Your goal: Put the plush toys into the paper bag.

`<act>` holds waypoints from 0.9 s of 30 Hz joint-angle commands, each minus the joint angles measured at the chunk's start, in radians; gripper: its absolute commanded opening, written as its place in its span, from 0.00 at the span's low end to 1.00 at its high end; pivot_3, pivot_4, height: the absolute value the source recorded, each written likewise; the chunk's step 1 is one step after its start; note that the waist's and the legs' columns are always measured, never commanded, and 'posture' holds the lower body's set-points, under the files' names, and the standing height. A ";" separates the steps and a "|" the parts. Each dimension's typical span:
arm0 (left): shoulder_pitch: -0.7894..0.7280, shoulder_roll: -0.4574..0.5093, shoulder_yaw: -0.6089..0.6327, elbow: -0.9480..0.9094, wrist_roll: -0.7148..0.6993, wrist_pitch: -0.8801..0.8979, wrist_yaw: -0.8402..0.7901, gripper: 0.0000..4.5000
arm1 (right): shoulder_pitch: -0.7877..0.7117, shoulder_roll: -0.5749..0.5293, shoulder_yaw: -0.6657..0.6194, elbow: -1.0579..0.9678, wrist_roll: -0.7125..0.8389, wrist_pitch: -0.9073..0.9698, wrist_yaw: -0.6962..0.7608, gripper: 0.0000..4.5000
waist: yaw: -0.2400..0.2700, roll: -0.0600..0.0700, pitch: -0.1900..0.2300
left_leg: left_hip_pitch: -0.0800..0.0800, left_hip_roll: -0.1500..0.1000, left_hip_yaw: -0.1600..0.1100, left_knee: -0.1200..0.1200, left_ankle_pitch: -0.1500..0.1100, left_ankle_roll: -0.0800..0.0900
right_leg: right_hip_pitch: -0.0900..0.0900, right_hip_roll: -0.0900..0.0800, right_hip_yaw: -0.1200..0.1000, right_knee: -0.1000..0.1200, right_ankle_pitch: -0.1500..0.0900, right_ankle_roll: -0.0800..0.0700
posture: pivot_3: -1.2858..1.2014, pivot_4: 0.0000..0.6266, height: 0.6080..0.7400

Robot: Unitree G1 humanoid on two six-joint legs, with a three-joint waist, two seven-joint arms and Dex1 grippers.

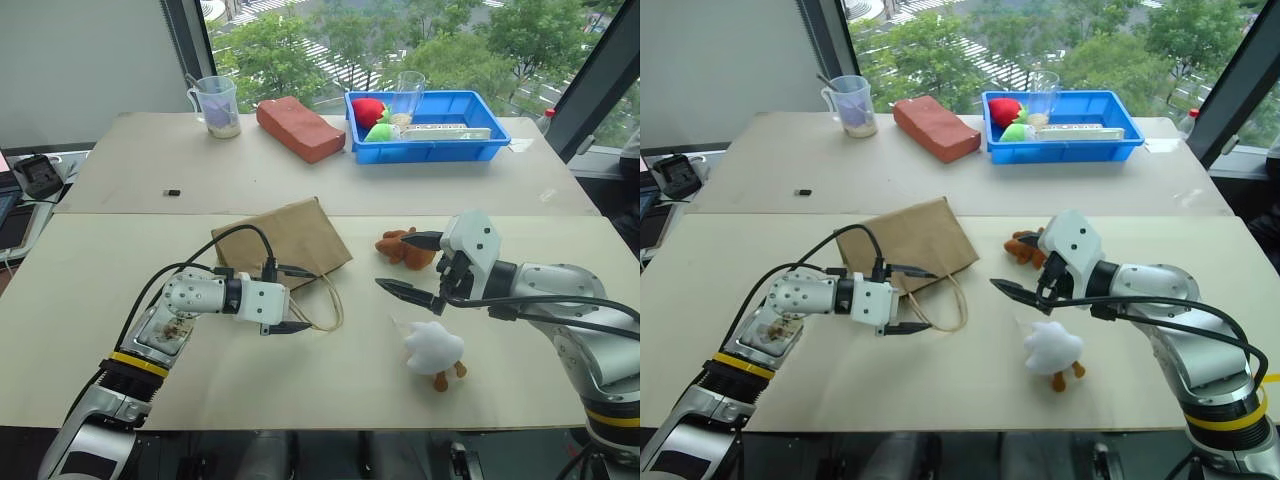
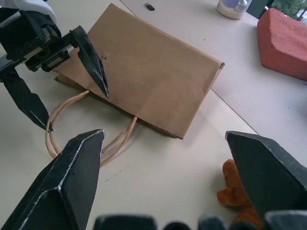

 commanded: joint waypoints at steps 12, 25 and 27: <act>-0.027 -0.012 0.009 -0.081 -0.083 0.157 -0.053 0.02 | -0.001 -0.005 -0.042 -0.004 0.000 -0.016 -0.011 1.00 | 0.000 0.000 0.000 | 0.000 0.000 0.000 0.000 0.000 0.000 | 0.000 0.000 0.000 0.000 0.000 0.000 | 0.52 0.24 1.00; -0.161 0.007 0.271 -0.130 -0.529 0.707 -0.098 0.02 | 0.037 -0.030 -0.079 0.065 0.018 -0.004 0.025 1.00 | -0.012 0.000 0.000 | 0.001 0.000 -0.001 0.001 0.000 0.000 | 0.000 0.001 0.000 0.002 0.000 0.000 | 0.52 0.24 1.00; -0.162 0.005 0.277 -0.134 -0.528 0.709 -0.097 0.02 | 0.019 0.015 -0.068 0.070 0.052 0.022 0.014 1.00 | -0.013 0.000 0.000 | 0.001 0.000 -0.001 0.001 0.000 0.000 | 0.000 0.001 0.000 0.002 0.000 0.000 | 0.52 0.24 1.00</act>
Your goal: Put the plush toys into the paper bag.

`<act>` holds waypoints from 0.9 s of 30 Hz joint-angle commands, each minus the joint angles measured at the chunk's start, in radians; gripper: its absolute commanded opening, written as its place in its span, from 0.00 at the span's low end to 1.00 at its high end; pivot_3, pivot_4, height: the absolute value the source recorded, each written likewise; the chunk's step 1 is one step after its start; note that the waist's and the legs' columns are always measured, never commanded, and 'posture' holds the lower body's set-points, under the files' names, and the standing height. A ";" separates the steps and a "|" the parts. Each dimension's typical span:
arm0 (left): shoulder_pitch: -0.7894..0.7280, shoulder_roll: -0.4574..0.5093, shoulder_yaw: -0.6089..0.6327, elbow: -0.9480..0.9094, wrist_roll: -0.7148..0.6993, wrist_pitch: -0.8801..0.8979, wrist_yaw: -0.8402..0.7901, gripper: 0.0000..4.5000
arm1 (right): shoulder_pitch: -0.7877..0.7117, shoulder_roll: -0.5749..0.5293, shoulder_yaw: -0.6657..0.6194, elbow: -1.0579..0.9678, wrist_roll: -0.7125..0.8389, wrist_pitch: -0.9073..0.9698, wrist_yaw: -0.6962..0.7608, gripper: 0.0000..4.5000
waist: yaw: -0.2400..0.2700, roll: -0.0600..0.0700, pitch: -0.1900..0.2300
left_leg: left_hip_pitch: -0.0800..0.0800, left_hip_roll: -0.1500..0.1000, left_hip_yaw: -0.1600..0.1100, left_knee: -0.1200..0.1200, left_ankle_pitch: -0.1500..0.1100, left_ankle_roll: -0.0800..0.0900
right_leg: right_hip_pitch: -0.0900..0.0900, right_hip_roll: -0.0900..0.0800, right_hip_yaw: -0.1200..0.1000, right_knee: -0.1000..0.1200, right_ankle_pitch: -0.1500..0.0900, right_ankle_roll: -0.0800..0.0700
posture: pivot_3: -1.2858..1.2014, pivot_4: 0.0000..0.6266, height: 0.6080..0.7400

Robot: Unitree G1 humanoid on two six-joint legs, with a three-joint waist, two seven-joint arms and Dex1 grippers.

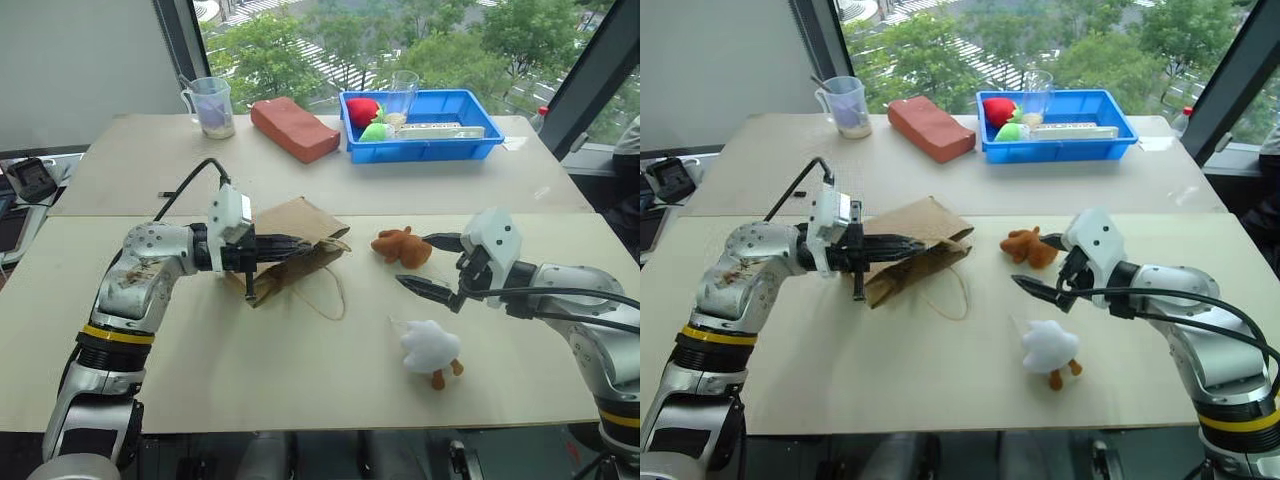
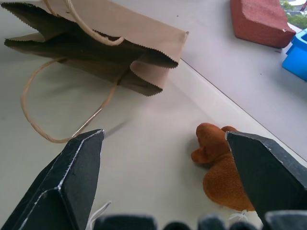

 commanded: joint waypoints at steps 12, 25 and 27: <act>-0.018 -0.021 0.034 -0.044 -0.009 -0.017 0.027 0.00 | -0.116 0.397 0.236 0.139 -0.049 -0.061 -0.153 0.14 | -0.003 0.000 0.000 | 0.000 0.000 0.000 0.000 0.000 -0.001 | -0.001 0.000 0.000 0.001 0.000 0.000 | 0.52 0.24 1.00; -0.043 -0.033 0.047 -0.041 -0.005 -0.026 0.047 0.00 | -0.307 0.687 0.415 0.736 -0.315 -0.377 -0.188 0.01 | -0.013 0.000 0.000 | 0.001 -0.002 -0.001 -0.002 0.003 -0.005 | -0.004 0.001 0.000 0.010 0.000 0.000 | 0.52 0.24 1.00; -0.051 -0.034 0.052 -0.037 -0.004 -0.028 0.056 0.00 | -0.315 0.694 0.433 0.817 -0.361 -0.384 -0.211 0.01 | -0.012 0.000 0.000 | 0.000 -0.003 -0.002 -0.002 0.003 -0.005 | -0.004 0.000 -0.001 0.010 0.000 0.000 | 0.52 0.24 1.00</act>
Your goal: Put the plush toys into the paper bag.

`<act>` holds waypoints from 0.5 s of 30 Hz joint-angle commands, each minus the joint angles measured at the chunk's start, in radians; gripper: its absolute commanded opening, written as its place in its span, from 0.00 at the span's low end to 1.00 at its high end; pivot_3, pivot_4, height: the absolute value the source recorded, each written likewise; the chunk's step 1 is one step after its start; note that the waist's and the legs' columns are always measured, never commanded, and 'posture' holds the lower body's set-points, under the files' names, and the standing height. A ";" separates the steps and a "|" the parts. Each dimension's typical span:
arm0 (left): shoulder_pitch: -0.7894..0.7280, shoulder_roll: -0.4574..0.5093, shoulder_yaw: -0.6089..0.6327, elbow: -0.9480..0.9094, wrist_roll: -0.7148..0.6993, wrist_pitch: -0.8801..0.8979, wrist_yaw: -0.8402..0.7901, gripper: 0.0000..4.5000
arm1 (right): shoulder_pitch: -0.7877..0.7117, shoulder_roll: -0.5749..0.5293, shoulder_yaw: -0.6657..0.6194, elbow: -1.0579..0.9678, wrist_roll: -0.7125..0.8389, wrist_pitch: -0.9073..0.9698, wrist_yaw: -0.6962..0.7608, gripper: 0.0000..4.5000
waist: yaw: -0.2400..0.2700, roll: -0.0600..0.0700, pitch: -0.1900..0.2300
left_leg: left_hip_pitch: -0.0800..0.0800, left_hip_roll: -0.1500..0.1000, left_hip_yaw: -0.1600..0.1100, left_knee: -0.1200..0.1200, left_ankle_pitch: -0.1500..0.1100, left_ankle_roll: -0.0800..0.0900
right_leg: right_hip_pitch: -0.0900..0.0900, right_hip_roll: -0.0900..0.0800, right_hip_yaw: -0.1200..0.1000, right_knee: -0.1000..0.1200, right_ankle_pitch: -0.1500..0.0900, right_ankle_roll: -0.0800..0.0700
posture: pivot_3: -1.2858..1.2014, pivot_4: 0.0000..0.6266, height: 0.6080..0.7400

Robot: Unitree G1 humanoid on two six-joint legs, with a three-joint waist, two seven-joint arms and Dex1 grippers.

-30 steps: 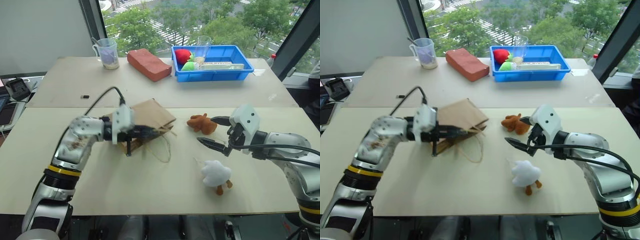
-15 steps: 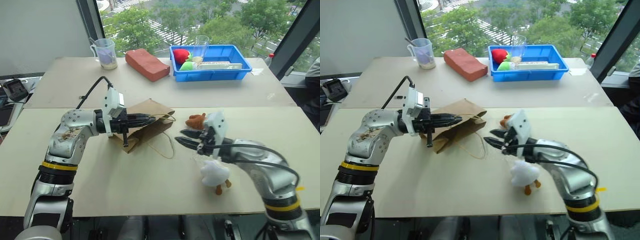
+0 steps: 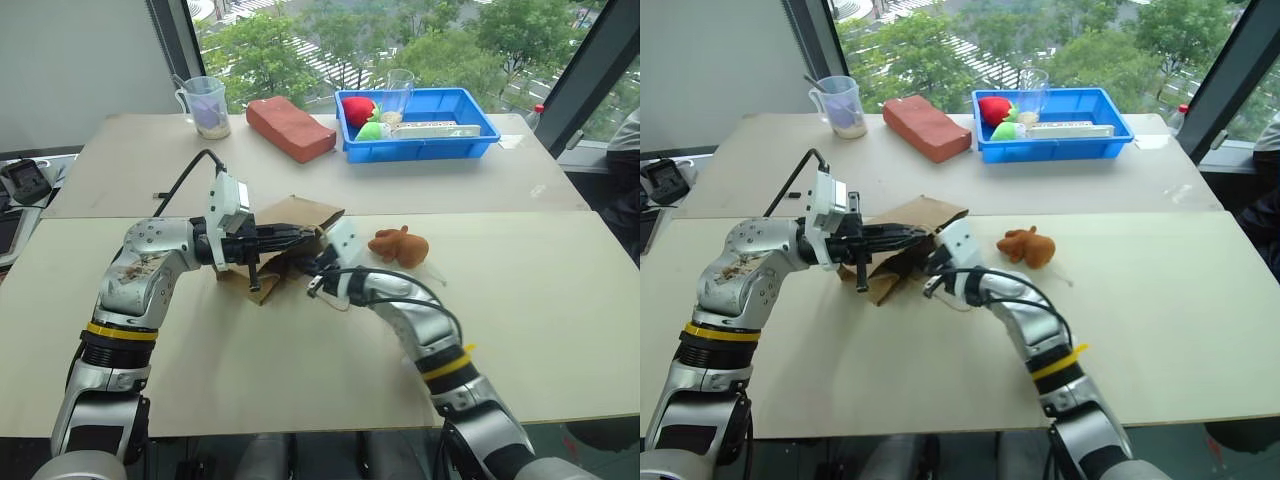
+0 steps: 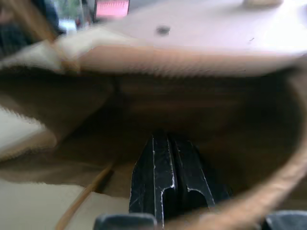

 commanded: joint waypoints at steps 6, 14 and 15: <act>-0.080 -0.003 0.096 0.008 0.011 -0.017 0.126 0.00 | -0.010 0.015 0.057 0.152 -0.150 0.003 -0.044 0.01 | -0.003 0.000 0.000 | 0.004 0.000 0.000 0.000 0.000 0.000 | 0.003 0.000 0.000 0.000 0.000 0.000 | 0.52 0.24 1.00; -0.201 -0.031 0.219 0.030 0.035 -0.011 0.400 0.00 | -0.016 0.043 0.011 0.167 -0.165 0.074 -0.108 0.01 | -0.003 0.000 0.000 | 0.009 0.001 -0.001 0.000 0.001 -0.001 | 0.005 0.000 0.001 0.001 0.001 -0.001 | 0.52 0.24 1.00; -0.207 -0.032 0.228 0.023 0.038 -0.014 0.424 0.00 | -0.018 0.045 0.007 0.168 -0.164 0.080 -0.114 0.01 | -0.003 0.000 0.000 | 0.010 0.001 -0.001 0.000 0.001 -0.001 | 0.006 -0.001 0.001 0.001 0.001 -0.001 | 0.52 0.24 1.00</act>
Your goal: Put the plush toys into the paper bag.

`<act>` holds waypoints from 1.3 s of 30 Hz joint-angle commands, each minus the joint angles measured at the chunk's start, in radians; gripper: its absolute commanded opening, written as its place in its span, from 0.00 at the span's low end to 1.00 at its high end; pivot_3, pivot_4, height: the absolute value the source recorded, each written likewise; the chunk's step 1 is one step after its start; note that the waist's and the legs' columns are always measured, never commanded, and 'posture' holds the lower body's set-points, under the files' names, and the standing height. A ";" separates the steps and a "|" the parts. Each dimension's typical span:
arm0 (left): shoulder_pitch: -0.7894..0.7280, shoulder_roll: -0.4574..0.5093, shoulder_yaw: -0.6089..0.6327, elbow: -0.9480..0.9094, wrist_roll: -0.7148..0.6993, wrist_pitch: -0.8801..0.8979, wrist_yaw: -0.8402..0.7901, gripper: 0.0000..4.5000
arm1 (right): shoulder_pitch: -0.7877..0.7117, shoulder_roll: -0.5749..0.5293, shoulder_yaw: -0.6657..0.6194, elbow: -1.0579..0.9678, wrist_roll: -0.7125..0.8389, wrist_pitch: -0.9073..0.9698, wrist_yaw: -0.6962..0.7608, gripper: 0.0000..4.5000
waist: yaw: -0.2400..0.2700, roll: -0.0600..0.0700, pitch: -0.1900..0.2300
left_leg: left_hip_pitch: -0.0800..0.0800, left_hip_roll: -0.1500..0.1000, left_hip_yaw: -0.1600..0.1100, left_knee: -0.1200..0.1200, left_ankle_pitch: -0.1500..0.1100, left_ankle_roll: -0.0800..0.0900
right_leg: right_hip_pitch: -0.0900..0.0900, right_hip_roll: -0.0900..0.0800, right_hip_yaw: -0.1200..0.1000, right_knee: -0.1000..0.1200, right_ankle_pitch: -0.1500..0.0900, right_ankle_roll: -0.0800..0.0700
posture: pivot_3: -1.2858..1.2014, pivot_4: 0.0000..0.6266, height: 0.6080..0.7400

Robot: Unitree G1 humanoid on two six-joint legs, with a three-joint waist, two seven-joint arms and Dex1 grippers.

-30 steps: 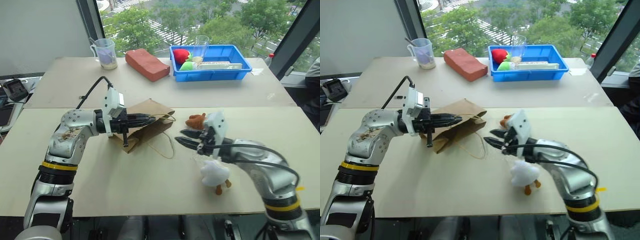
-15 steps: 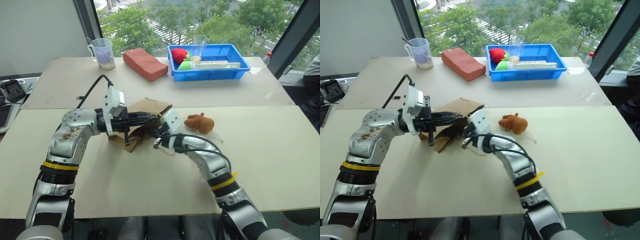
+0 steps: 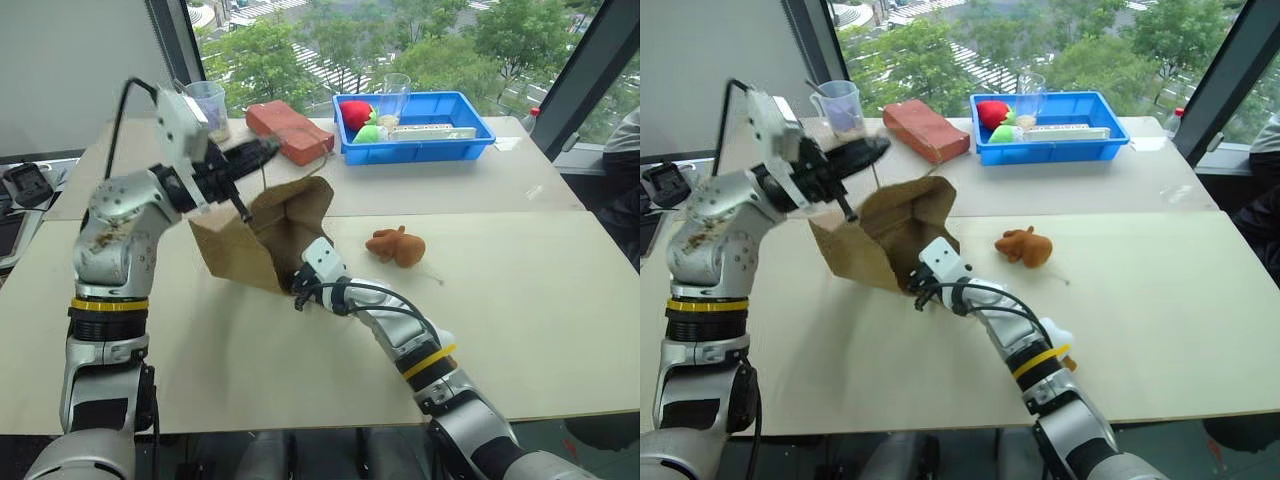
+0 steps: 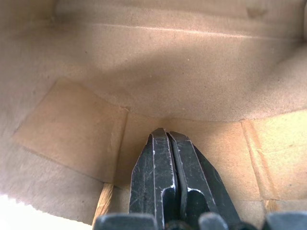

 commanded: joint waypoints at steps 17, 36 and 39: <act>-0.045 -0.002 0.050 -0.100 0.055 -0.061 0.219 0.00 | -0.016 -0.002 -0.051 0.079 -0.037 0.065 -0.052 0.01 | 0.003 0.000 0.000 | 0.000 0.000 -0.001 -0.002 0.000 -0.001 | 0.000 0.000 0.000 0.000 0.000 0.000 | 0.52 0.24 1.00; 0.122 0.016 -0.058 -0.128 0.045 -0.046 -0.037 0.00 | 0.078 -0.190 -0.266 -0.697 0.302 0.352 0.158 0.44 | 0.010 0.000 0.000 | -0.010 0.001 -0.002 -0.002 0.000 0.000 | -0.007 0.000 -0.003 -0.001 0.000 0.000 | 0.52 0.24 1.00; 0.138 0.020 -0.059 -0.132 0.038 -0.047 -0.065 0.00 | 0.116 -0.327 -0.368 -0.832 0.417 0.475 0.206 0.67 | 0.017 0.000 0.000 | -0.011 0.000 -0.002 -0.001 -0.001 0.002 | -0.006 -0.001 -0.003 -0.003 0.000 0.000 | 0.52 0.24 1.00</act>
